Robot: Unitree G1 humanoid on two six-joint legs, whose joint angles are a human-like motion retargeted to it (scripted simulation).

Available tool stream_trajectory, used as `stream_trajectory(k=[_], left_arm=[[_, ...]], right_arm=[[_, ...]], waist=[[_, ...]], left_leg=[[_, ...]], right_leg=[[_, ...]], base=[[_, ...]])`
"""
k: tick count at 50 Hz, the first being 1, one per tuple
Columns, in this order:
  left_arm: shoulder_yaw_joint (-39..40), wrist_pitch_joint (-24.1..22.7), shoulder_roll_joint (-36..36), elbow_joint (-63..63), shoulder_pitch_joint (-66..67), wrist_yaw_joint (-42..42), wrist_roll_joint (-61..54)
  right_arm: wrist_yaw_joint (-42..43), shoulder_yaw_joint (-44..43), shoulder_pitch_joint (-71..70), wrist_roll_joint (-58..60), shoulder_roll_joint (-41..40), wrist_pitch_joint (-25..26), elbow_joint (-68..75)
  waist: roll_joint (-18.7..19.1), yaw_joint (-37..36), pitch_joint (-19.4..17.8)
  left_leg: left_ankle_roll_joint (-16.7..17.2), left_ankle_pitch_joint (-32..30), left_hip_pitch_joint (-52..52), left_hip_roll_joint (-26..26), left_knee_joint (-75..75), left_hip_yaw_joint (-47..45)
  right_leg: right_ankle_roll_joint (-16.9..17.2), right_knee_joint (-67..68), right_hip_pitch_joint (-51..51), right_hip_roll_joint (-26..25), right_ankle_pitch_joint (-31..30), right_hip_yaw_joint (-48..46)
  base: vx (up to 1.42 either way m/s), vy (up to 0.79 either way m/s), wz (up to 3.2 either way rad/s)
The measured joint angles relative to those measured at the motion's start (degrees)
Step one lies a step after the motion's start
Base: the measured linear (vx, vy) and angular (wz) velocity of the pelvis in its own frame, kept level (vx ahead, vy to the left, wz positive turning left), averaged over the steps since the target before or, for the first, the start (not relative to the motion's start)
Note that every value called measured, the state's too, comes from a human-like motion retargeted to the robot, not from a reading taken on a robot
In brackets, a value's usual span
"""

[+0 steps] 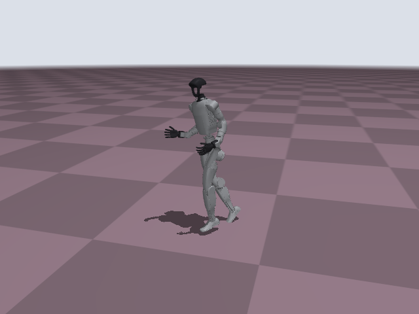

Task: Walk run

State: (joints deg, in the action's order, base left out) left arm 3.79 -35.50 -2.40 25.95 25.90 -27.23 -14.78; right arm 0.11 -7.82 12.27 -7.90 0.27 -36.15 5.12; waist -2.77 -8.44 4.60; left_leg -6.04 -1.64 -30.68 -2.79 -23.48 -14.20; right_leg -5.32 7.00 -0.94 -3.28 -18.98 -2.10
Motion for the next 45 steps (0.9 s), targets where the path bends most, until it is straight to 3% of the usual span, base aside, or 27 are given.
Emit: stream_trajectory(k=[2, 3, 4, 5, 6, 7, 8, 10, 12, 15, 17, 20, 22, 25, 27, 28, 29, 30, 31, 32, 33, 37, 41, 45], left_arm=[[0.55, 0.61, -0.05, -0.29, 0.06, 1.49, -0.09], [0.42, 0.98, 0.10, -0.87, -0.20, 2.30, -0.01], [-0.03, 1.40, 0.41, -1.84, -0.84, 3.24, 0.14], [-0.63, 1.84, 0.79, -3.01, -1.68, 4.23, 0.34], [-1.29, 2.35, 1.56, -4.89, -3.10, 5.22, 0.45], [-2.18, 2.79, 2.38, -6.93, -4.17, 6.17, 0.51], [-3.50, 3.08, 3.30, -9.29, -4.51, 7.05, 0.50], [-3.98, 1.54, 3.91, -11.92, -8.17, 8.07, 0.12], [-1.38, 1.63, 2.47, -10.49, -15.95, 6.89, -0.41], [-9.10, 0.37, -0.08, -12.70, -21.35, 14.11, 0.27], [-11.37, -0.58, 0.09, -14.55, -23.20, 17.34, -0.11], [-14.08, -1.19, 2.43, -16.55, -23.89, 17.84, 1.25], [-14.78, -1.13, 4.85, -17.61, -23.68, 16.23, 3.30], [-14.75, -0.21, 8.96, -17.78, -22.80, 13.67, 7.23], [-13.47, 0.58, 11.02, -17.07, -21.94, 12.25, 9.47], [-12.80, 0.57, 11.64, -16.70, -21.15, 11.57, 10.00], [-11.18, 0.12, 11.82, -15.92, -19.42, 10.28, 10.64], [-9.08, -0.55, 11.80, -14.94, -17.21, 8.68, 11.33], [-6.62, -1.42, 10.44, -12.33, -15.52, 6.01, 12.50], [-4.70, -2.04, 8.75, -9.82, -13.95, 4.23, 13.57], [-3.85, -2.13, 6.40, -7.51, -12.61, 4.24, 14.41], [-2.36, -2.02, 0.82, -3.69, -5.53, 4.94, 8.52], [-0.82, -0.79, 1.64, -1.86, -0.94, 3.09, 2.94], [-0.68, 0.04, 4.73, -1.29, -0.85, 2.15, 1.35]], right_arm=[[-1.56, -0.13, 1.97, 0.85, 1.22, 0.90, -0.79], [-2.38, -0.23, 3.20, 1.65, 1.67, 1.63, -0.87], [-3.12, -0.31, 4.39, 2.70, 2.06, 2.52, -0.62], [-3.82, -0.38, 5.56, 3.87, 2.41, 3.49, -0.21], [-4.59, -0.16, 6.31, 5.19, 2.58, 4.52, 0.67], [-5.85, -0.18, 7.40, 6.72, 2.62, 5.39, 1.65], [-8.08, -0.66, 9.19, 8.67, 2.42, 5.92, 2.79], [-13.57, -2.06, 12.35, 14.02, 0.83, 5.93, 5.87], [-14.63, -3.28, 13.81, 17.03, -0.06, 7.99, 9.52], [-16.57, -4.23, 17.69, 13.35, -0.14, 8.49, 11.56], [-18.55, -5.96, 19.87, 11.22, -0.52, 8.20, 11.70], [-18.32, -7.49, 22.49, 10.33, 0.35, 7.80, 11.08], [-16.80, -8.25, 22.63, 10.75, 0.62, 7.10, 10.26], [-13.99, -7.95, 20.62, 11.85, -0.04, 6.50, 9.35], [-11.60, -6.22, 17.24, 12.70, -0.89, 6.33, 8.89], [-10.40, -5.44, 15.26, 12.98, -1.31, 6.08, 8.67], [-9.12, -4.04, 13.72, 13.04, -1.82, 5.61, 8.51], [-7.79, -2.33, 12.39, 13.00, -2.38, 5.03, 8.39], [-6.09, -1.78, 10.40, 12.18, -3.13, 4.29, 8.43], [-5.44, -1.90, 8.09, 10.77, -3.55, 3.73, 8.65], [-6.89, -3.37, 5.15, 8.20, -3.33, 3.50, 9.24], [-12.38, -0.30, -1.28, 0.60, -1.34, 5.07, 7.98], [-13.33, 0.59, -3.11, -1.87, 2.83, 3.79, 3.94], [-15.49, -0.21, -2.73, 0.26, 6.31, 5.14, 0.84]], waist=[[-0.50, -2.99, -0.75], [-0.77, -3.83, -1.44], [-1.29, -3.78, -2.19], [-1.94, -3.27, -2.96], [-2.90, -2.62, -3.13], [-3.93, -1.43, -3.04], [-5.07, 0.86, -2.48], [-2.84, 2.95, -1.81], [1.43, 4.39, -0.67], [4.16, 1.74, 0.93], [5.60, 3.99, 0.98], [8.20, 9.28, 1.51], [8.81, 12.92, 1.10], [10.09, 14.74, 0.60], [8.16, 16.54, -0.18], [6.09, 17.92, -0.60], [5.25, 17.29, -0.47], [5.02, 15.66, -0.05], [6.41, 14.72, -0.82], [7.14, 14.64, -1.27], [6.57, 16.27, -1.06], [3.19, 12.07, -0.20], [0.04, 4.08, -0.06], [1.02, -0.23, 0.29]], left_leg=[[1.42, 3.95, 0.67, -3.45, 11.76, 1.03], [6.07, 5.57, 1.88, -3.09, 15.55, -1.27], [5.81, 4.91, 3.06, -3.48, 16.96, -3.34], [3.09, 3.10, 4.23, -4.24, 17.20, -5.31], [-4.14, 1.90, 3.90, -4.57, 14.93, -5.76], [-8.96, 2.86, 3.80, -5.72, 11.20, -4.66], [-8.96, 8.13, 4.13, -8.53, 4.52, -0.47], [-7.82, 11.60, 1.64, -13.54, -2.48, 18.15], [-8.45, 15.54, 5.35, -3.22, -5.50, 7.20], [-7.09, 16.14, 13.50, -2.72, 1.06, 9.66], [-6.05, 11.82, 18.39, -3.10, 5.97, 11.26], [-2.63, 2.52, 24.98, -2.62, 10.73, 14.27], [-0.66, -4.06, 29.34, -3.37, 12.24, 16.91], [3.69, -12.78, 35.37, -1.15, 12.68, 18.89], [7.43, -18.71, 38.11, -2.59, 8.15, 20.07], [9.97, -22.02, 38.65, -4.77, 3.55, 21.31], [12.28, -25.22, 37.41, -5.53, -2.82, 19.62], [14.48, -28.36, 35.29, -5.56, -10.08, 16.47], [14.78, -28.36, 31.91, -3.01, -20.00, 16.35], [13.92, -27.38, 28.48, -0.92, -27.83, 15.96], [10.75, -24.45, 24.97, 0.25, -31.45, 15.00], [1.42, -9.40, 14.63, 2.11, -31.22, 2.80], [1.00, 0.43, 5.36, -0.29, -14.87, -1.98], [0.03, 5.58, 5.10, -2.55, 12.20, -5.24]], right_leg=[[6.79, 0.00, -3.84, -0.34, -8.12, 0.05], [10.50, 2.46, -5.34, 0.02, -10.30, -1.96], [14.89, 7.01, -6.07, 0.36, -11.02, -2.28], [19.61, 12.58, -6.41, 0.67, -11.02, -1.76], [20.03, 19.65, -4.79, 0.10, -11.02, -4.12], [20.32, 26.58, -3.27, -0.76, -11.02, -5.80], [20.32, 33.23, -1.99, -2.18, -11.02, -6.10], [20.11, 36.58, 0.74, -11.12, -11.02, 2.18], [17.54, 42.30, 8.53, -12.28, -1.85, 2.02], [6.95, 41.21, 16.79, -5.25, 9.18, -1.35], [5.39, 34.73, 21.29, -0.47, 13.08, -2.43], [6.33, 18.64, 25.30, 4.42, 16.08, -2.87], [6.22, 7.12, 26.02, 5.47, 18.05, 0.25], [8.77, -4.37, 25.32, 6.53, 24.63, 3.50], [8.59, -3.64, 24.89, 6.88, 20.10, 4.94], [10.53, -0.79, 24.36, 8.03, 13.34, 3.98], [7.50, 3.20, 24.07, 7.12, 14.42, 2.99], [2.00, 7.77, 23.89, 5.18, 19.42, 1.99], [2.09, 11.06, 22.70, 2.99, 22.22, 3.30], [2.33, 13.11, 21.26, 2.43, 24.35, 3.07], [2.86, 12.70, 19.30, 5.15, 25.16, -0.24], [1.57, 8.05, 11.16, 5.36, 24.86, 0.34], [5.19, 0.94, 2.83, 6.39, 14.67, -5.31], [8.56, -2.23, -4.85, 1.80, 5.13, -11.22]], base=[[1.74, 0.08, -0.58], [1.64, 0.04, 0.01], [1.41, -0.06, 0.54], [1.36, -0.36, 0.92], [1.53, -0.56, 1.18], [1.99, -0.64, 1.62], [1.97, -0.33, 1.67], [1.50, 0.13, 1.20], [1.44, 0.09, 0.82], [1.28, -0.07, 0.43], [1.16, -0.09, 1.40], [1.27, -0.10, 1.76], [1.50, -0.29, 1.70], [1.30, -0.35, 0.77], [1.23, -0.47, 0.78], [1.51, -0.61, 0.62], [1.42, -0.61, -0.19], [1.40, -0.55, -0.42], [1.52, -0.50, 0.23], [1.62, -0.39, 1.63], [1.32, -0.24, 1.64], [0.97, -0.08, 0.32], [1.12, -0.14, -0.06], [1.16, -0.13, 0.77]])
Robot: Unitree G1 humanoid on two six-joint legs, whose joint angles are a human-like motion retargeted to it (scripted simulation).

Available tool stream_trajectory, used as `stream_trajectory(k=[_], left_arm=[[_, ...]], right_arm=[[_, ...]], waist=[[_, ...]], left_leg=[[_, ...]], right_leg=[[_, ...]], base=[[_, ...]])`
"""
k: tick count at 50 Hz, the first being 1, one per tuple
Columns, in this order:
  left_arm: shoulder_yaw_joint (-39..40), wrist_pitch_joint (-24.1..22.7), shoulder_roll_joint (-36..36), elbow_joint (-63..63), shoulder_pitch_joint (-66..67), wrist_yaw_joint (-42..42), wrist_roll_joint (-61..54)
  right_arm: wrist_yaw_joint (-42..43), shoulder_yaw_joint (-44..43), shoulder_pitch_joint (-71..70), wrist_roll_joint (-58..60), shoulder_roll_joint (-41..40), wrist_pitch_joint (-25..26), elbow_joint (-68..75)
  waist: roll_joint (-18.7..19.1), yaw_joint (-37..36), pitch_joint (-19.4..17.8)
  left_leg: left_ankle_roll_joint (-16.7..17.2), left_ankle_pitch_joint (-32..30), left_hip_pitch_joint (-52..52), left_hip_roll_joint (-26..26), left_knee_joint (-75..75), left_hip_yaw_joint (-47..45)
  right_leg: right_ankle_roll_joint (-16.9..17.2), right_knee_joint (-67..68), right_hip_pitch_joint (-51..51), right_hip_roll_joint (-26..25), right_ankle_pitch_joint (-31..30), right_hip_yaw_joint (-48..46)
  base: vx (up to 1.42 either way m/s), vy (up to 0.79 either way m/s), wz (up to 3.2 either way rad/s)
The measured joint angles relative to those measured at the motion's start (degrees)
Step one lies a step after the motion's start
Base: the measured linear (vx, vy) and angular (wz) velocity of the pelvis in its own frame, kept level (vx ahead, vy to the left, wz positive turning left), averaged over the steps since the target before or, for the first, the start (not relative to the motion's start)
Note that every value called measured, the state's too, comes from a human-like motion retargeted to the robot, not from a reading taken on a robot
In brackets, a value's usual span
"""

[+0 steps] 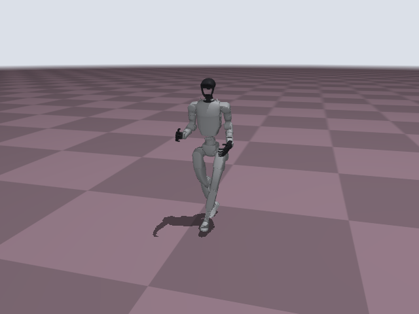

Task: Walk run

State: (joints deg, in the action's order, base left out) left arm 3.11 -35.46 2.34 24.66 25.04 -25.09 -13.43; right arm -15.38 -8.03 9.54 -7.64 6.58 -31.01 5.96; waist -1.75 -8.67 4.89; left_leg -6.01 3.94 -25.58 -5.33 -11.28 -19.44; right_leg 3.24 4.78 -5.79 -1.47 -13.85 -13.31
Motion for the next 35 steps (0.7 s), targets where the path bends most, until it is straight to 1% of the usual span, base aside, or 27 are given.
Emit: stream_trajectory(k=[1, 2, 3, 4, 5, 7, 8, 9, 10, 11, 12, 13, 15, 17, 18, 20, 22, 23, 25, 27, 28, 29, 30, 32, 33, 34, 35], left_arm=[[-0.10, 0.02, 0.35, -0.52, -0.37, 0.27, 0.13], [-0.15, 0.00, 0.57, -1.12, -0.72, 0.63, 0.32], [-0.09, -0.10, 0.55, -1.85, -1.03, 1.16, 0.60], [0.04, -0.10, 0.57, -2.46, -1.63, 2.02, 0.89], [0.19, -0.06, 0.62, -3.00, -2.36, 3.04, 1.18], [-1.13, -0.66, -0.24, -2.99, -3.19, 5.71, 1.86], [0.24, -0.70, -1.46, -2.38, -5.49, 6.16, 1.57], [1.30, -0.42, -2.90, -2.17, -7.95, 6.24, 1.45], [2.21, 0.02, -4.46, -2.16, -10.49, 6.14, 1.42], [0.48, 0.66, -6.66, -2.95, -12.45, 8.18, 1.27], [-1.22, 1.11, -8.57, -3.83, -14.21, 10.47, 0.71], [-2.86, 1.15, -9.90, -4.88, -15.58, 13.24, -0.66], [-6.11, 1.32, -10.85, -6.37, -17.82, 17.05, -4.83], [-9.04, 1.76, -10.01, -7.40, -18.80, 16.92, -7.78], [-9.98, 1.97, -9.20, -7.81, -19.05, 15.51, -8.04], [-10.67, 2.49, -6.62, -8.46, -19.59, 12.08, -7.17], [-10.36, 2.68, -3.40, -8.80, -20.12, 9.00, -4.58], [-10.16, 2.57, -1.69, -8.89, -20.25, 8.10, -2.98], [-9.32, 1.88, 1.51, -9.00, -20.17, 7.46, 0.56], [-7.90, 0.75, 3.64, -8.49, -19.17, 7.79, 4.47], [-7.11, 0.30, 4.23, -8.02, -18.29, 7.86, 6.15], [-6.13, -0.05, 4.43, -7.33, -17.20, 7.75, 7.49], [-5.05, -0.35, 4.43, -6.54, -16.00, 7.55, 8.65], [-2.97, -1.08, 3.07, -4.40, -13.28, 5.67, 9.72], [-2.61, -1.52, 1.86, -2.88, -12.21, 4.02, 10.21], [-2.27, -1.71, 0.51, -1.73, -11.05, 3.25, 10.83], [-1.94, -1.79, -0.91, -0.78, -9.84, 2.93, 11.51]], right_arm=[[-0.36, -0.13, -0.05, 0.28, 0.53, 0.34, -0.17], [-0.61, -0.08, -0.10, 0.49, 1.04, 0.64, -0.24], [-0.64, 0.36, -0.15, 0.56, 1.50, 0.88, -0.08], [-0.84, 0.82, -0.36, 0.61, 1.81, 1.13, 0.40], [-1.11, 1.30, -0.63, 0.64, 2.04, 1.40, 1.06], [-3.94, 0.42, 1.34, 1.90, 1.04, 1.28, 3.31], [-5.40, -0.03, 1.72, 2.86, 0.20, 1.39, 4.73], [-6.22, -0.02, 1.92, 3.63, -1.00, 1.66, 6.12], [-6.73, 0.22, 2.02, 4.29, -2.36, 2.02, 7.48], [-6.56, 0.53, 2.69, 4.47, -2.85, 1.95, 8.62], [-6.43, 0.63, 3.59, 4.41, -3.26, 1.82, 9.57], [-6.37, 0.29, 4.98, 3.90, -3.53, 1.54, 10.17], [-6.72, -1.67, 7.97, 3.40, -4.80, 0.96, 11.32], [-6.23, -2.36, 11.47, 3.50, -5.82, 0.69, 11.90], [-5.66, -2.13, 13.22, 3.81, -6.25, 0.61, 11.89], [-4.62, -1.49, 15.99, 4.56, -6.92, 0.32, 11.53], [-3.39, -0.52, 17.35, 5.21, -7.33, -0.17, 10.84], [-2.78, 0.07, 17.59, 5.48, -7.50, -0.42, 10.47], [-1.79, 1.51, 17.14, 6.09, -7.56, -0.83, 9.89], [-1.30, 2.66, 15.12, 7.04, -7.25, -0.79, 9.80], [-1.40, 2.71, 13.71, 7.62, -6.97, -0.66, 9.90], [-1.74, 2.54, 12.10, 8.34, -6.69, -0.48, 10.11], [-2.19, 2.25, 10.39, 9.14, -6.41, -0.28, 10.37], [-1.79, 2.16, 7.44, 10.51, -6.21, -0.21, 10.51], [-1.21, 1.02, 5.89, 10.55, -6.02, -0.21, 10.72], [-1.03, 0.66, 4.49, 9.87, -5.50, -0.19, 10.89], [-1.06, 0.68, 3.16, 8.84, -4.83, -0.17, 11.06]], waist=[[-0.15, 0.07, 0.07], [-0.52, -0.15, 0.03], [-1.32, -0.96, -0.24], [-2.55, -1.90, -0.23], [-3.99, -2.89, -0.09], [-4.28, -0.31, -0.44], [-3.63, 1.70, -0.91], [-1.86, 2.65, -0.68], [0.47, 3.06, -0.09], [2.51, 2.50, 0.19], [4.03, 2.03, 0.44], [4.53, 1.73, 0.64], [5.82, 3.20, 1.04], [6.78, 6.04, 1.99], [7.19, 7.78, 2.41], [7.33, 11.49, 2.87], [6.51, 14.45, 2.63], [6.22, 15.21, 2.36], [5.57, 15.51, 1.82], [4.42, 15.68, 1.01], [3.59, 16.23, 0.82], [3.19, 16.70, 1.12], [3.00, 17.12, 1.66], [3.81, 16.83, 2.05], [5.29, 18.07, 1.68], [5.18, 17.84, 1.64], [4.28, 16.89, 1.75]], left_leg=[[-0.08, 0.59, 0.93, 0.43, 2.91, -3.66], [-1.90, -0.35, 1.58, 0.72, 4.79, -6.65], [-7.21, -4.34, 1.64, 0.75, 4.61, -8.32], [-8.98, -2.30, 2.13, 1.93, 2.68, -8.70], [-8.99, 2.75, 2.84, 3.68, -0.13, -8.44], [-8.99, 9.42, 1.33, 0.89, -12.02, 4.13], [-8.99, 10.81, -0.07, -0.12, -16.07, 8.12], [-8.99, 12.08, 0.70, 2.30, -17.63, 7.89], [-8.99, 13.27, 2.55, 6.42, -17.94, 5.55], [-8.99, 14.24, 4.54, 7.57, -17.35, 6.15], [-8.99, 14.54, 6.51, 7.93, -16.13, 6.93], [-8.99, 13.49, 8.43, 6.70, -13.64, 8.08], [-8.99, 10.09, 12.40, 3.71, -7.98, 12.06], [-8.89, 5.81, 15.92, 0.84, -3.11, 16.45], [-8.61, 3.99, 17.67, -0.42, -1.41, 19.09], [-7.50, 1.30, 20.75, -2.55, 0.41, 24.11], [-6.50, -0.50, 23.92, -4.23, 1.04, 28.22], [-6.04, -1.30, 25.67, -4.41, 1.27, 29.62], [-4.69, -2.70, 29.01, -4.02, 1.24, 31.05], [-2.61, -4.83, 32.08, -4.31, -0.96, 31.91], [-1.27, -6.89, 33.05, -5.11, -3.14, 32.65], [0.88, -10.53, 32.88, -5.47, -6.42, 32.68], [3.45, -14.96, 32.15, -5.61, -10.26, 32.37], [10.24, -26.46, 27.01, -4.73, -22.47, 27.71], [13.26, -29.60, 22.63, -2.54, -31.45, 27.48], [14.23, -31.69, 18.82, -0.66, -37.73, 24.38], [14.17, -33.25, 15.29, 1.08, -42.65, 19.86]], right_leg=[[1.12, 0.70, -1.37, -0.46, -2.09, -2.32], [2.62, 1.82, -2.50, -0.92, -4.45, -3.03], [4.87, 3.79, -3.19, -1.39, -7.37, -0.52], [6.00, 6.61, -3.57, -1.80, -10.34, -0.50], [6.57, 9.85, -3.81, -2.20, -13.32, -1.73], [9.19, 27.20, -0.04, -3.54, -16.15, -1.87], [10.61, 36.13, 3.36, -4.77, -16.15, 1.30], [10.76, 39.50, 6.22, -8.34, -14.58, 5.20], [10.30, 40.09, 8.82, -13.07, -12.22, 9.47], [7.36, 42.04, 11.62, -12.76, -8.53, 8.70], [4.39, 43.32, 14.23, -11.72, -4.87, 8.22], [1.34, 43.28, 16.47, -9.23, -1.31, 8.34], [-3.57, 40.56, 20.69, -3.34, 5.51, 5.69], [-3.37, 34.25, 23.78, 2.60, 9.87, 3.11], [-2.49, 29.85, 24.95, 4.29, 10.66, 2.85], [-0.64, 19.56, 26.62, 4.41, 11.61, 7.78], [0.75, 10.17, 27.44, 3.73, 12.85, 17.03], [0.47, 6.31, 27.55, 3.35, 13.98, 21.48], [2.43, 0.05, 27.10, 2.15, 16.63, 30.96], [5.64, -1.48, 26.97, 2.80, 15.65, 29.47], [7.64, -0.53, 26.75, 3.42, 12.54, 26.88], [7.45, 1.33, 26.61, 4.11, 12.84, 23.71], [6.18, 3.64, 26.51, 4.83, 14.86, 20.23], [2.99, 8.33, 24.70, 1.11, 18.15, 26.50], [2.96, 9.81, 24.24, 1.00, 19.46, 24.55], [2.64, 9.83, 22.97, 2.13, 20.12, 22.23], [2.17, 9.13, 21.29, 3.87, 20.44, 19.74]], base=[[0.84, -0.22, 1.15], [1.24, -0.26, 0.77], [1.42, -0.61, 0.11], [1.37, -1.12, -0.54], [1.46, -0.97, 0.12], [1.69, -0.14, 1.50], [1.25, 0.21, 1.71], [0.80, 0.20, 1.29], [0.65, 0.19, 0.88], [0.74, 0.23, 0.79], [1.09, 0.28, 0.97], [1.06, 0.27, 1.44], [0.75, 0.24, 2.23], [1.05, 0.19, 2.75], [1.14, 0.09, 2.80], [0.86, -0.05, 2.67], [0.91, -0.26, 2.21], [1.08, -0.39, 1.58], [0.85, -0.35, 0.96], [1.11, -0.46, 0.78], [1.17, -0.43, 1.02], [1.02, -0.32, 1.10], [0.85, -0.25, 0.88], [0.90, -0.27, 1.37], [0.95, -0.29, 2.09], [0.83, -0.27, 1.80], [0.77, -0.20, 0.99]])
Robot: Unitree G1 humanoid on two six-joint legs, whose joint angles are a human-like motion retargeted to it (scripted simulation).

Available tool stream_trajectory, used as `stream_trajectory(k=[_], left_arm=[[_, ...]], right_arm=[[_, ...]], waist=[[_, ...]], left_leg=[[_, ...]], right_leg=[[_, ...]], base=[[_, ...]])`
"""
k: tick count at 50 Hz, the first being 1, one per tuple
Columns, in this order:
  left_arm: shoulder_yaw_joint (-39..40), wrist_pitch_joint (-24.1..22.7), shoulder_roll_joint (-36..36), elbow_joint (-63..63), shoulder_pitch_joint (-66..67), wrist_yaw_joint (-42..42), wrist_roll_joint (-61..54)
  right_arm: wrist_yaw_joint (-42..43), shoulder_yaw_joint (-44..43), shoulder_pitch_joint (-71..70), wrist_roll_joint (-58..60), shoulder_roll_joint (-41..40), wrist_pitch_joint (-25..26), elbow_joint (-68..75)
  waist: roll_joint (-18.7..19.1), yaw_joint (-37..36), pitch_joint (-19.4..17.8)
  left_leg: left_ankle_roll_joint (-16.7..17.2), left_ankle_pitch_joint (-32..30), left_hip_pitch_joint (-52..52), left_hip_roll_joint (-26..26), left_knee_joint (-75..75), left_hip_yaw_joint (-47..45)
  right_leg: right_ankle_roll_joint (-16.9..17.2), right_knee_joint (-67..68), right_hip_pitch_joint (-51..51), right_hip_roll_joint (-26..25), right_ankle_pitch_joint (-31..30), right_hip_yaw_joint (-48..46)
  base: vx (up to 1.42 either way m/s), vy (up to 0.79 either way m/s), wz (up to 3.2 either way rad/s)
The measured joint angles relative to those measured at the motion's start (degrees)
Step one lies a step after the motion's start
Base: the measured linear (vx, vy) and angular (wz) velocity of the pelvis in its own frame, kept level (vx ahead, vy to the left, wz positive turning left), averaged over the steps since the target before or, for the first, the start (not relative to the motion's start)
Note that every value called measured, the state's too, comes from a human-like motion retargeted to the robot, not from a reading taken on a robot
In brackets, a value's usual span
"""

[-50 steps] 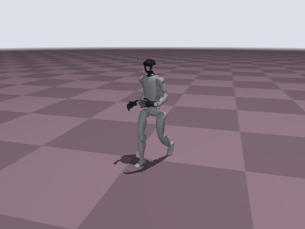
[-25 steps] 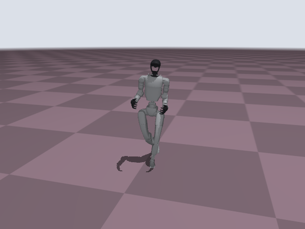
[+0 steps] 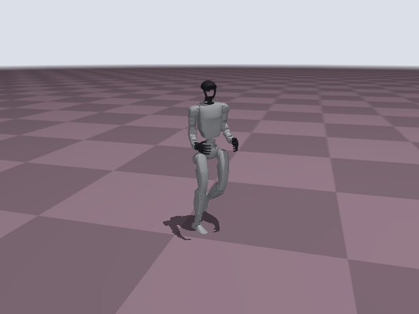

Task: Walk run

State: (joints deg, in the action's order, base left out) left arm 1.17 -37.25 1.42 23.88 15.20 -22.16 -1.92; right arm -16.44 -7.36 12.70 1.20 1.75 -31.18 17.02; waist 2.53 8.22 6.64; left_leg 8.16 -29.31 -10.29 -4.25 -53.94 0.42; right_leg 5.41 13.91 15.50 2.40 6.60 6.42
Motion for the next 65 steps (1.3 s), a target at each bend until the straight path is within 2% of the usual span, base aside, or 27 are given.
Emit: stream_trajectory(k=[3, 5, 8, 13, 15, 17, 20, 21, 23, 24, 28, 30, 31, 35, 38, 40, 42, 43, 45, 47, 50, 53, 56, 60, 62, 63, 65], left_arm=[[-0.26, -0.66, -2.03, 1.09, 3.83, 0.11, -0.36], [0.07, -0.84, -2.35, 1.21, 6.50, -0.18, -0.69], [1.20, -1.21, -1.20, 1.18, 8.85, -0.66, -1.15], [2.06, -1.23, 0.02, 0.78, 9.53, 0.57, -2.38], [2.21, -0.84, -0.58, 0.49, 9.00, 2.54, -2.92], [2.42, -0.60, -1.70, 0.14, 8.28, 4.59, -3.55], [1.50, -0.73, -3.68, -0.19, 5.90, 7.57, -2.94], [2.70, -0.62, -4.73, -0.13, 3.26, 7.83, -2.58], [2.83, -0.22, -6.41, -0.67, -1.36, 8.26, -1.93], [1.03, -0.05, -6.92, -1.62, -2.97, 9.66, -2.00], [-5.35, -0.56, -6.41, -5.20, -6.99, 14.04, -4.09], [-7.64, -0.67, -4.83, -6.71, -7.85, 13.15, -4.81], [-8.37, -0.67, -3.99, -7.44, -8.11, 12.29, -4.92], [-9.84, -0.52, -0.63, -9.12, -9.28, 9.70, -3.90], [-8.60, -0.87, 1.78, -8.76, -9.01, 9.36, -2.28], [-7.26, -1.19, 2.98, -7.49, -7.41, 9.51, -1.34], [-6.29, -1.50, 3.18, -5.45, -4.85, 9.71, -1.35], [-5.84, -1.64, 3.01, -4.20, -3.57, 9.65, -1.82], [-4.27, -2.10, 2.19, -1.29, -1.03, 7.72, -2.82], [-3.22, -2.51, 0.58, 1.82, 0.51, 4.95, -2.29], [-1.71, -2.69, -2.38, 3.52, 4.67, 4.93, -1.85], [-1.10, -2.62, -3.83, 3.64, 8.57, 4.99, -3.22], [-0.25, -2.20, -3.09, 3.23, 10.86, 3.50, -3.71], [0.20, -2.09, -1.10, 1.94, 12.07, 2.51, -3.32], [0.34, -1.97, -0.91, 1.25, 11.83, 3.64, -3.14], [0.62, -1.88, -1.26, 0.88, 11.72, 4.35, -3.11], [1.27, -1.63, -2.18, 0.34, 11.14, 5.99, -3.13]], right_arm=[[-0.58, 0.28, -2.79, -3.39, 1.76, 0.15, -0.42], [-0.50, 0.88, -3.84, -4.47, 3.20, -0.57, -1.38], [-0.63, 2.33, -4.42, -4.92, 5.67, -1.47, -3.49], [-2.69, 2.06, -3.59, -3.43, 8.01, -0.85, -5.79], [-2.47, 2.35, -2.88, -2.66, 8.23, -0.72, -5.37], [-2.28, 2.97, -1.86, -2.01, 8.19, -0.59, -3.91], [-3.80, 1.89, 0.93, 0.52, 7.23, -1.36, -1.23], [-4.37, 1.09, 1.48, 1.95, 6.72, -1.57, -0.14], [-4.00, -0.12, 3.03, 4.17, 5.54, -1.34, 1.68], [-3.24, -0.44, 4.29, 4.73, 5.32, -1.18, 1.99], [-1.53, -3.71, 11.27, 5.84, 4.50, -1.95, 0.92], [-0.06, -5.37, 14.71, 6.45, 3.53, -2.55, 0.19], [0.95, -5.77, 16.00, 6.66, 3.00, -2.66, -0.22], [4.33, -7.16, 17.94, 5.86, 0.68, -2.72, -1.77], [6.05, -6.28, 15.87, 4.68, -0.01, -2.70, -2.57], [7.13, -4.85, 13.74, 4.65, 0.46, -2.60, -2.57], [7.17, -4.19, 10.43, 5.19, 1.85, -2.24, -1.82], [6.44, -4.31, 8.35, 5.52, 2.68, -1.93, -1.26], [5.16, -3.86, 4.93, 6.13, 3.48, -1.53, -0.68], [5.19, -4.20, 1.70, 4.90, 4.21, -1.44, -0.10], [4.14, -3.38, -2.13, 3.33, 5.60, -1.24, 0.48], [4.19, -2.95, -4.31, 3.34, 6.49, -1.39, -0.98], [5.60, -2.20, -4.95, 3.47, 7.03, -1.86, -3.40], [5.56, -2.73, -3.58, 4.17, 6.71, -1.71, -6.13], [5.51, -2.56, -2.00, 4.64, 6.10, -1.70, -6.52], [5.59, -2.00, -1.17, 4.77, 5.92, -1.72, -6.27], [5.17, -1.12, 0.32, 5.13, 5.33, -1.64, -4.92]], waist=[[-1.96, -2.11, -0.75], [-4.25, -5.56, -1.74], [-6.56, -11.98, -2.84], [-4.60, -18.05, -3.47], [-3.61, -16.75, -2.88], [-5.45, -17.07, -2.28], [-4.78, -15.62, -1.27], [-3.28, -14.40, -1.88], [0.76, -14.22, -2.43], [2.78, -14.65, -2.01], [6.25, -16.10, -0.15], [8.04, -12.04, 0.63], [8.54, -9.19, 0.88], [7.22, -2.19, 0.85], [4.86, -2.70, -0.79], [4.11, -4.52, -1.68], [2.46, -3.82, -1.86], [1.87, -3.77, -1.20], [1.66, -5.87, -0.11], [3.66, -2.67, -0.55], [-0.21, -6.63, -0.65], [-3.42, -11.95, -1.81], [-5.67, -16.48, -2.32], [-5.62, -19.76, -2.24], [-5.41, -19.67, -2.36], [-6.62, -20.25, -2.59], [-8.94, -21.58, -2.69]], left_leg=[[-10.30, 14.64, -8.26, 0.99, -5.15, -6.80], [-14.60, 22.97, -14.11, -0.12, -4.90, -11.39], [-14.46, 33.21, -20.37, -0.42, 5.12, -16.37], [-16.66, 39.58, -20.69, 0.82, 34.76, -25.88], [-16.57, 38.38, -17.53, 0.02, 42.85, -30.75], [-23.16, 34.87, -13.77, 1.34, 43.10, -36.01], [-23.16, 42.01, -13.49, -0.58, 37.77, -20.23], [-23.16, 42.99, -14.48, 0.38, 34.05, -17.53], [-23.16, 44.73, -13.28, 3.51, 30.25, -15.89], [-23.16, 45.21, -11.30, 4.63, 30.82, -15.18], [-23.16, 41.53, -3.85, 2.46, 38.15, -9.27], [-23.16, 37.69, -1.22, 0.25, 40.93, -2.97], [-23.16, 35.70, 0.36, -1.44, 42.23, 1.03], [-21.30, 29.67, 5.86, -6.66, 43.85, 13.24], [-19.12, 26.44, 10.31, -8.36, 42.69, 16.46], [-16.81, 23.46, 13.04, -8.38, 40.33, 16.97], [-11.76, 16.40, 14.24, -9.93, 34.59, 17.12], [-7.45, 11.41, 13.28, -10.21, 30.56, 15.31], [0.85, 1.54, 7.85, -8.68, 19.15, 7.27], [5.90, -0.19, -0.07, -3.21, 3.12, 5.93], [-3.79, 8.24, -7.24, -2.38, -3.24, -4.54], [-10.21, 18.67, -14.53, -1.60, -1.72, -12.46], [-13.63, 28.29, -20.49, -1.60, 8.05, -16.62], [-17.86, 36.23, -19.90, -0.89, 32.63, -26.00], [-18.84, 36.05, -17.01, -3.98, 42.01, -26.74], [-22.08, 32.79, -16.22, -4.06, 43.35, -28.33], [-23.16, 37.13, -12.54, -2.60, 43.26, -32.01]], right_leg=[[-2.99, -2.52, -4.28, 0.88, -1.60, -4.27], [-3.43, -4.55, -7.38, 1.94, -4.04, -5.02], [-1.84, -7.76, -11.30, 2.91, -8.76, -10.00], [-0.36, -9.94, -18.12, -2.41, -12.97, -17.55], [1.26, -9.24, -21.19, -4.69, -14.84, -22.20], [3.89, -5.96, -23.70, -5.01, -19.80, -22.41], [7.98, 6.27, -21.70, -8.53, -33.88, -24.46], [8.34, 14.06, -18.24, -10.94, -35.51, -20.49], [8.59, 26.17, -11.77, -17.40, -32.31, -11.85], [6.34, 30.01, -8.96, -17.48, -28.63, -11.70], [-10.04, 32.71, -0.49, -8.26, -15.93, -15.62], [-11.50, 29.08, 3.43, -3.48, -10.95, -16.94], [-10.27, 25.13, 4.63, -1.97, -9.97, -16.88], [-5.06, 3.95, 6.82, -1.91, -7.24, -4.53], [-2.14, -8.88, 6.18, -2.42, -5.04, 7.97], [0.52, -12.17, 6.29, -1.27, -3.49, 5.32], [2.33, -9.09, 6.27, 1.25, -8.09, -4.08], [1.31, -6.73, 5.88, 2.75, -5.32, -7.30], [-3.52, -1.04, 3.77, -3.19, 0.35, 4.25], [-1.91, 0.99, 2.76, 0.42, 1.90, -5.33], [-3.83, -1.83, -3.12, 1.88, 2.33, -8.43], [-4.82, -5.67, -8.50, 2.29, -0.38, -9.73], [-2.86, -9.38, -13.39, 2.87, -5.32, -17.58], [0.13, -10.95, -18.70, -1.94, -10.43, -20.59], [1.96, -10.42, -21.86, -4.63, -13.69, -24.40], [3.10, -9.53, -23.28, -4.83, -16.10, -24.94], [5.16, -4.85, -24.79, -5.04, -23.50, -24.77]], base=[[0.92, -0.12, 1.05], [0.61, -0.13, 0.59], [0.65, -0.18, 0.20], [0.84, -0.12, 0.90], [1.05, -0.18, 1.48], [1.20, -0.57, 0.78], [1.30, -0.22, 1.35], [0.92, 0.30, 1.81], [0.80, 0.32, 1.71], [0.89, 0.32, 1.65], [0.87, 0.32, 1.87], [0.77, 0.25, 3.57], [0.86, 0.20, 3.92], [0.91, -0.07, 3.22], [0.87, -0.30, 1.44], [0.95, -0.30, 0.70], [1.05, -0.25, 1.41], [1.13, -0.26, 1.31], [1.00, -0.25, 1.45], [0.92, -0.22, 2.69], [0.80, -0.15, 0.73], [0.84, -0.11, 0.37], [0.84, -0.15, 0.66], [0.91, -0.13, 1.27], [0.96, -0.32, 1.36], [1.02, -0.66, 0.57], [1.32, -0.81, 0.29]])
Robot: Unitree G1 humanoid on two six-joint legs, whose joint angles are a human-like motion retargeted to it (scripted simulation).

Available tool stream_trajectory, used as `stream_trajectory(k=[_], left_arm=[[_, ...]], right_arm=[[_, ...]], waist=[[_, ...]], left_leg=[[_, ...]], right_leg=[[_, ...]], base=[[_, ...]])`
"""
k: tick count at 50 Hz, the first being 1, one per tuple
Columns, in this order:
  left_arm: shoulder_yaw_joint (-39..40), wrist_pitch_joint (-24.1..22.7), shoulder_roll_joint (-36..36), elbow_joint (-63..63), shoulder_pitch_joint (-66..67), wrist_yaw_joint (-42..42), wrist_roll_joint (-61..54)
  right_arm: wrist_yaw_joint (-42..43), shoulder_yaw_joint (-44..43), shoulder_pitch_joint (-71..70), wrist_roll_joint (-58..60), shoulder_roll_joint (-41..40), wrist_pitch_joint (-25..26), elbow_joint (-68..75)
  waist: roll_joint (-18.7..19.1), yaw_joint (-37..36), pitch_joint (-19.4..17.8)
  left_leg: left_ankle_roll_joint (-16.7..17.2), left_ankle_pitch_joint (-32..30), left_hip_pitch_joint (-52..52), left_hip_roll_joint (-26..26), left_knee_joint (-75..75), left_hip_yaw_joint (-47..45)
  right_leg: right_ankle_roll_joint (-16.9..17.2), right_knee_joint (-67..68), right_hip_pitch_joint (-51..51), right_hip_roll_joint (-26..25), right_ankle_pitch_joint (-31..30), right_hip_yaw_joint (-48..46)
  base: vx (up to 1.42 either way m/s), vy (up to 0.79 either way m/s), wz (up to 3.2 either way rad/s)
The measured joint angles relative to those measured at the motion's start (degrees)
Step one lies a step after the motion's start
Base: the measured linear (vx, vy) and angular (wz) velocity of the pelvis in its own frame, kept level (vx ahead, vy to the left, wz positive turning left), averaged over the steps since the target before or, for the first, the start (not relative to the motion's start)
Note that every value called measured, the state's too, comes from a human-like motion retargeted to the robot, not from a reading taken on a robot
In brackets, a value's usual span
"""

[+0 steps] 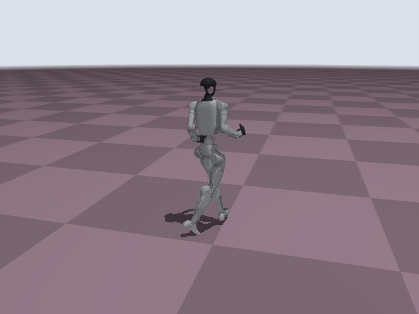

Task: Walk run

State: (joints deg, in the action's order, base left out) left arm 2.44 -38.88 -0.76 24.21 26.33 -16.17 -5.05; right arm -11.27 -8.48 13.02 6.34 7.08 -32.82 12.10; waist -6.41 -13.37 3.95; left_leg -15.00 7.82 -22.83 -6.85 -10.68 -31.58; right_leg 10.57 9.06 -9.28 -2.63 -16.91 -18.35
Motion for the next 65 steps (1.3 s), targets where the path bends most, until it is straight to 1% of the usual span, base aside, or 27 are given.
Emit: stream_trajectory(k=[3, 5, 7, 10, 11, 12, 14, 18, 20, 22, 25, 27, 30, 33, 37, 40, 43, 45, 46, 47, 48, 50, 55, 58, 62, 63, 65], left_arm=[[-0.40, 0.00, -2.02, 0.85, -2.42, 2.60, 0.06], [0.19, 0.69, -3.43, 0.88, -6.78, 2.02, -1.64], [-2.95, 1.16, -4.05, -0.75, -10.13, 2.53, -5.35], [-5.68, 1.18, -2.77, -3.89, -14.56, 4.03, -8.18], [-6.62, 1.18, -1.70, -5.22, -15.71, 4.30, -7.87], [-7.52, 1.18, -0.68, -6.61, -16.72, 4.54, -7.55], [-8.86, 1.09, 0.92, -9.39, -18.04, 4.83, -6.90], [-9.38, 0.85, 3.46, -12.63, -18.98, 5.20, -5.41], [-8.87, 1.12, 4.50, -13.04, -18.24, 5.54, -4.01], [-7.68, 1.07, 5.10, -12.35, -16.32, 5.33, -2.53], [-3.67, -0.35, 5.20, -8.24, -11.37, 3.27, 0.25], [-1.89, -1.60, 3.53, -4.26, -8.52, 2.63, 2.54], [-0.14, -2.21, -0.12, -0.32, -3.26, 1.69, 2.46], [1.07, -1.91, -1.56, 0.79, 1.29, -0.15, -0.02], [2.02, -1.78, -0.35, 0.64, 3.07, -1.73, -0.88], [1.12, -1.55, 0.32, -0.72, 1.89, -0.59, 0.62], [-0.05, -0.93, 0.05, -3.87, -1.00, 2.42, 1.12], [-1.76, -0.62, 0.15, -6.20, -2.32, 4.43, 1.22], [-2.11, -0.69, -0.30, -6.52, -4.41, 5.38, 1.06], [-2.24, -0.73, -0.69, -6.62, -6.93, 6.03, 0.71], [-1.91, -0.71, -0.95, -6.28, -10.31, 6.05, -0.03], [-4.36, -0.14, -1.69, -6.40, -15.34, 6.07, -2.31], [-10.45, 0.94, -1.44, -9.83, -22.65, 7.53, -8.72], [-13.06, 1.30, 0.18, -12.25, -23.32, 6.12, -10.06], [-12.37, 1.31, 4.68, -12.97, -22.37, 4.81, -8.59], [-11.37, 1.31, 6.05, -12.56, -21.85, 4.30, -7.98], [-9.83, 1.15, 8.47, -11.21, -19.62, 2.78, -6.65]], right_arm=[[-3.54, -1.46, 3.28, 2.45, -1.36, -0.64, 4.18], [-4.19, -1.85, 4.40, 4.23, -2.01, -0.44, 7.36], [-3.57, -2.11, 7.32, 4.80, -1.57, -0.41, 9.35], [-3.52, -4.27, 13.82, 3.99, -0.96, -0.88, 9.48], [-3.25, -5.15, 15.75, 3.63, -1.32, -1.02, 9.30], [-2.93, -5.92, 17.59, 3.24, -1.68, -1.14, 9.06], [-2.12, -7.04, 20.50, 2.47, -2.42, -1.34, 8.33], [0.02, -8.61, 21.53, 1.82, -4.77, -1.44, 6.52], [2.16, -8.67, 19.59, 2.87, -6.12, -1.07, 5.53], [4.57, -8.25, 16.47, 4.87, -7.32, -0.47, 4.31], [8.17, -6.44, 10.51, 6.30, -9.15, 0.28, 3.04], [8.03, -6.32, 4.51, 3.02, -9.01, 0.22, 3.38], [3.67, -4.65, -1.55, -3.07, -6.59, 1.07, 3.04], [1.42, -3.89, -4.29, -6.01, -3.70, 0.73, 1.24], [1.67, -2.41, -3.94, -5.66, -0.74, 0.02, -2.05], [1.40, -2.13, -1.29, -3.60, -0.85, 0.72, -3.73], [1.18, 0.69, 2.37, -1.66, -1.45, 1.17, -4.22], [-0.97, 2.03, 6.71, -0.07, -2.04, 0.58, -4.19], [-2.05, 2.32, 8.34, 0.88, -2.07, 0.22, -3.01], [-3.05, 2.46, 9.77, 1.64, -2.25, 0.01, -1.71], [-3.88, 2.33, 10.79, 2.01, -2.73, 0.14, -0.14], [-5.21, 2.48, 13.76, 1.75, -2.66, 0.42, 2.97], [-5.92, 0.08, 22.36, -2.18, -1.40, -0.94, 4.95], [-5.60, -2.35, 23.65, -5.23, -2.77, -1.50, 3.90], [-3.39, -4.39, 19.28, -5.32, -6.26, -0.42, 0.55], [-2.13, -4.58, 17.15, -4.24, -7.14, -0.06, -0.61], [0.99, -4.68, 13.23, -1.69, -8.70, 0.41, -3.20]], waist=[[2.13, 5.18, -0.66], [5.87, 7.16, -0.69], [10.31, 5.98, 0.57], [11.65, 4.22, 1.52], [12.68, 6.38, 1.91], [13.53, 8.81, 2.34], [14.10, 14.41, 3.13], [12.37, 20.43, 3.07], [11.53, 19.80, 2.66], [10.53, 19.18, 2.25], [9.27, 16.47, 2.35], [10.56, 17.31, 0.19], [7.28, 16.26, 0.41], [4.09, 11.82, -0.52], [0.64, 4.35, -1.20], [0.45, 2.31, -1.88], [-1.40, 2.67, -2.34], [-1.90, 5.26, -3.57], [-2.92, 7.38, -4.86], [-2.86, 9.15, -5.38], [-0.64, 10.25, -4.36], [3.10, 10.36, -2.84], [8.10, 14.82, -1.38], [10.25, 21.15, -0.48], [10.42, 26.00, 0.20], [10.08, 25.62, 0.22], [9.96, 24.76, 0.72]], left_leg=[[0.00, 5.84, -0.40, -2.83, -9.20, 19.51], [0.00, 8.45, 2.13, 3.04, -12.70, 17.65], [0.00, 10.08, 6.42, 7.26, -11.43, 18.65], [0.00, 7.49, 11.56, 5.06, -6.36, 23.28], [0.00, 5.99, 12.82, 4.53, -5.25, 26.12], [0.00, 4.30, 14.22, 3.72, -3.96, 29.19], [0.24, 0.11, 17.55, 1.15, -1.07, 35.63], [3.45, -8.50, 24.14, -1.30, 1.38, 42.77], [5.97, -13.74, 26.89, -1.17, 0.68, 42.77], [11.57, -21.39, 28.06, -2.08, -3.73, 43.44], [23.82, -36.58, 23.49, -3.37, -19.75, 37.76], [27.95, -37.53, 15.40, -0.06, -38.84, 36.20], [20.99, -28.72, 6.26, -0.20, -46.04, 29.88], [13.78, -17.71, -2.27, 2.53, -44.90, 21.05], [9.81, -8.84, -9.76, 2.42, -26.11, 15.25], [8.00, -2.52, -7.36, 2.76, -6.33, 11.53], [0.71, -3.92, -4.86, 1.16, -3.03, 12.20], [0.00, 2.08, -1.98, 1.81, -10.64, 14.54], [0.00, 3.91, -2.47, -4.05, -14.40, 22.22], [0.00, 5.75, -1.96, -6.10, -16.99, 26.03], [0.00, 7.60, 0.51, -0.51, -17.26, 22.11], [0.27, 9.27, 4.45, 3.85, -15.87, 21.45], [5.56, 2.41, 15.25, 5.28, -5.76, 26.42], [10.39, -7.51, 21.12, 4.95, -1.02, 30.62], [18.72, -24.47, 27.56, 3.51, 0.47, 33.89], [22.19, -28.77, 28.62, 2.98, -0.68, 33.62], [29.02, -37.53, 28.55, 2.27, -6.46, 30.42]], right_leg=[[-0.73, 20.42, 6.35, -4.50, -12.39, 1.88], [-0.62, 30.93, 12.79, -10.27, -13.09, 9.05], [-5.70, 34.87, 17.63, -10.31, -6.79, 7.96], [-16.96, 35.03, 24.28, -3.29, 3.37, 6.44], [-17.53, 33.27, 26.56, -0.97, 6.94, 5.12], [-17.14, 30.84, 28.60, 1.20, 9.69, 4.09], [-12.35, 22.76, 31.57, 3.79, 12.00, 4.92], [-6.68, 4.51, 34.40, 2.56, 18.34, 18.65], [-6.32, -0.95, 34.52, 3.54, 20.25, 19.50], [-7.52, 0.31, 33.96, 4.60, 15.40, 14.09], [-12.76, 7.74, 31.29, 0.63, 25.51, 22.60], [-12.57, 10.27, 29.41, 1.08, 27.66, 17.66], [-13.24, 7.38, 23.50, 3.04, 29.05, 16.38], [-14.18, 2.43, 17.20, 3.16, 24.81, 16.70], [-10.81, -3.15, 9.97, 2.90, 11.24, 13.80], [-8.15, -4.84, 4.06, 0.63, 0.85, 9.30], [-4.73, 0.31, 1.07, -1.31, -9.37, 10.12], [-0.82, 16.51, 3.54, -3.19, -13.09, 11.77], [-0.80, 27.56, 6.60, -2.37, -13.09, 11.10], [-1.27, 35.03, 9.33, -2.50, -13.09, 10.27], [-2.70, 35.33, 11.42, -4.57, -13.09, 9.13], [-6.58, 38.10, 17.51, -6.92, -8.15, 8.89], [-11.93, 33.03, 31.41, -3.26, 9.10, 8.91], [-11.22, 17.59, 35.96, 0.22, 12.12, 5.97], [-10.34, -0.33, 37.94, 0.49, 16.97, 9.22], [-14.04, -1.09, 38.28, 0.29, 12.68, 9.77], [-25.57, 2.55, 39.00, 0.54, 16.78, 6.38]], base=[[1.37, -0.13, 1.94], [0.99, 0.13, 1.49], [1.14, 0.19, 0.91], [1.07, 0.15, 1.33], [0.95, 0.14, 2.54], [1.17, 0.14, 3.46], [1.11, 0.06, 3.38], [0.96, -0.25, 2.21], [1.19, -0.40, 0.74], [1.05, -0.34, 0.48], [1.16, -0.43, 0.25], [0.98, -0.34, 1.26], [1.21, -0.26, 0.70], [1.19, -0.23, 0.04], [1.08, -0.25, -0.20], [1.35, -0.22, 0.42], [1.25, -0.41, 0.45], [1.67, -0.36, 1.34], [1.49, -0.23, 1.73], [1.25, -0.21, 1.36], [1.28, -0.18, 0.82], [1.22, -0.18, 0.34], [1.25, -0.30, 0.84], [1.26, -0.39, 1.53], [1.18, -0.49, 0.50], [1.08, -0.37, -0.71], [1.40, -0.46, -1.07]])
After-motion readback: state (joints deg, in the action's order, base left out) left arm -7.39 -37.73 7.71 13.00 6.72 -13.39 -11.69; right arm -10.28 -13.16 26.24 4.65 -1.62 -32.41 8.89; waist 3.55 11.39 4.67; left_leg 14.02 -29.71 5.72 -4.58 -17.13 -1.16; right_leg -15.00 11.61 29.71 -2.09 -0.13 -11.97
